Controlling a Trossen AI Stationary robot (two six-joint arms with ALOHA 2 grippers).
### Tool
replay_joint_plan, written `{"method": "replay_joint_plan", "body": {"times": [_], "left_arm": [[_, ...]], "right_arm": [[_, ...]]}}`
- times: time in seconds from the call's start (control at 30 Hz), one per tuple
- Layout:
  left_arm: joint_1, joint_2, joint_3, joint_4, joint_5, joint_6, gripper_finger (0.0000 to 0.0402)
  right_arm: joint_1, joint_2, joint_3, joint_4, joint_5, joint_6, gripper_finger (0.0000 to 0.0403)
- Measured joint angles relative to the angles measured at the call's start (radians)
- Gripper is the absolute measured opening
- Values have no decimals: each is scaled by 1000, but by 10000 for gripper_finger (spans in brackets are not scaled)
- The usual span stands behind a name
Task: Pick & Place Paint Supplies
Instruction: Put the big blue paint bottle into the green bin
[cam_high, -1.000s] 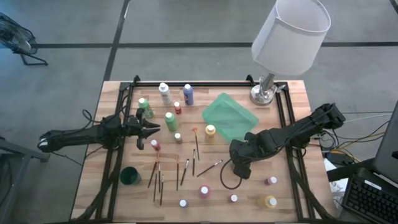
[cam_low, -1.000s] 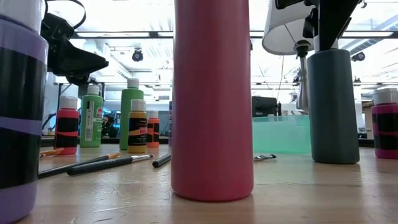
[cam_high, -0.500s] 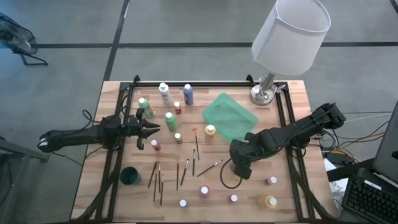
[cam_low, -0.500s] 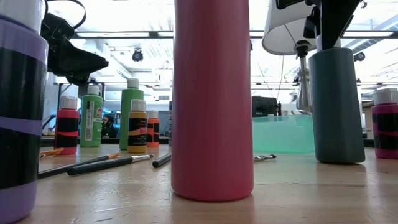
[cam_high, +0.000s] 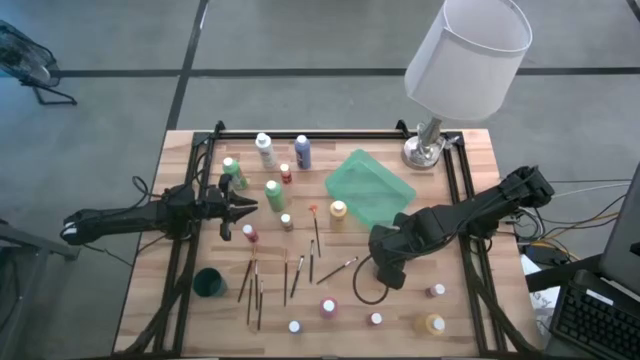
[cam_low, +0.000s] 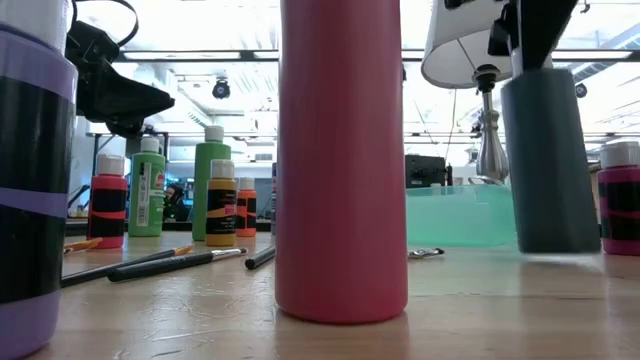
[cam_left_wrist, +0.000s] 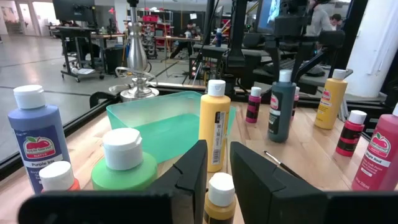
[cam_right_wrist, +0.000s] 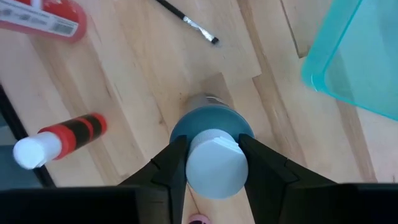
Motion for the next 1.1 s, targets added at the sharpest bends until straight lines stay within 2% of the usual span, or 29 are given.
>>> {"method": "replay_joint_plan", "body": {"times": [0.43, 0.6, 0.83, 0.93, 1.1], "left_arm": [[0, 0, 0, -3, 0, 0, 76], [0, 0, 0, -3, 0, 0, 76], [0, 0, 0, -1, 0, 0, 76], [0, 0, 0, 0, 0, 0, 76], [0, 0, 0, 0, 0, 0, 76]], "right_arm": [[-85, -128, 96, -38, 17, -39, 120], [-164, -198, 98, -38, 36, -54, 115], [-306, -246, 98, -44, 48, -153, 116], [-370, -241, 98, -99, 55, -186, 117], [-450, -218, 94, -210, 127, -208, 115]]}}
